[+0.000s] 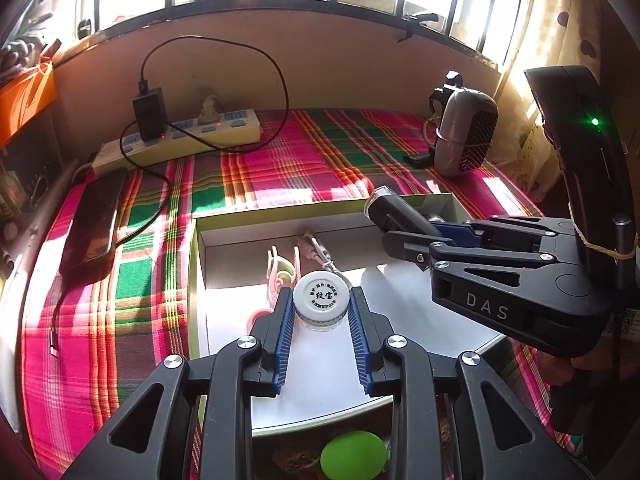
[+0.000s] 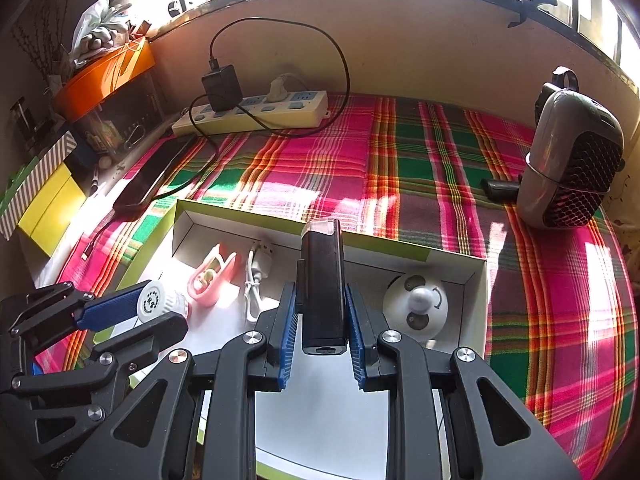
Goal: Organize objects
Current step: 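Carry the white jar and black device over the box with both tools, then open the right tool to drop the black device into the box while the left tool holds the jar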
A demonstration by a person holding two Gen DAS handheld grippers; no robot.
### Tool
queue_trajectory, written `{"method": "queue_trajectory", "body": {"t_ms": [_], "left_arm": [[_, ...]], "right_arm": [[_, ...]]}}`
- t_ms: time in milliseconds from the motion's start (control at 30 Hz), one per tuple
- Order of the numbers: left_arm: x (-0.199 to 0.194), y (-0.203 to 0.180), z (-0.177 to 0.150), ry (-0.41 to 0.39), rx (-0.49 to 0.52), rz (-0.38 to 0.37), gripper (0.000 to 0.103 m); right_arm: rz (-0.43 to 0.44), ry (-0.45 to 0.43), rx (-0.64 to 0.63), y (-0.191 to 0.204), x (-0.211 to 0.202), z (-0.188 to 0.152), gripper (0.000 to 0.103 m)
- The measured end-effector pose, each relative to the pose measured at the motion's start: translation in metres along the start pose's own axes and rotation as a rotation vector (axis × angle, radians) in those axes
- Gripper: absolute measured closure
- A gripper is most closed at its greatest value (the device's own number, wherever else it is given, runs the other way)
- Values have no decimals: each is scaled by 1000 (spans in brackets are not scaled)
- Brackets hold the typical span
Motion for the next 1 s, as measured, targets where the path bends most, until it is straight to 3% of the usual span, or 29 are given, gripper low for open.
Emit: {"method": "queue_trajectory", "body": {"t_ms": [1000], "left_arm": [[29, 0, -12, 62, 10, 24, 78]], "right_arm": [[4, 66, -24, 9, 31, -4, 79]]}}
Point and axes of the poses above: each gripper's, at about its wrist camera, not at the fingertips, and x roughly the way its jaws point, y to its left, z to its top, the point moved 3 cm from there along x, roughly the way its jaws point, and after that the axes turned 3 degrees about z, right-handed, at the moved point
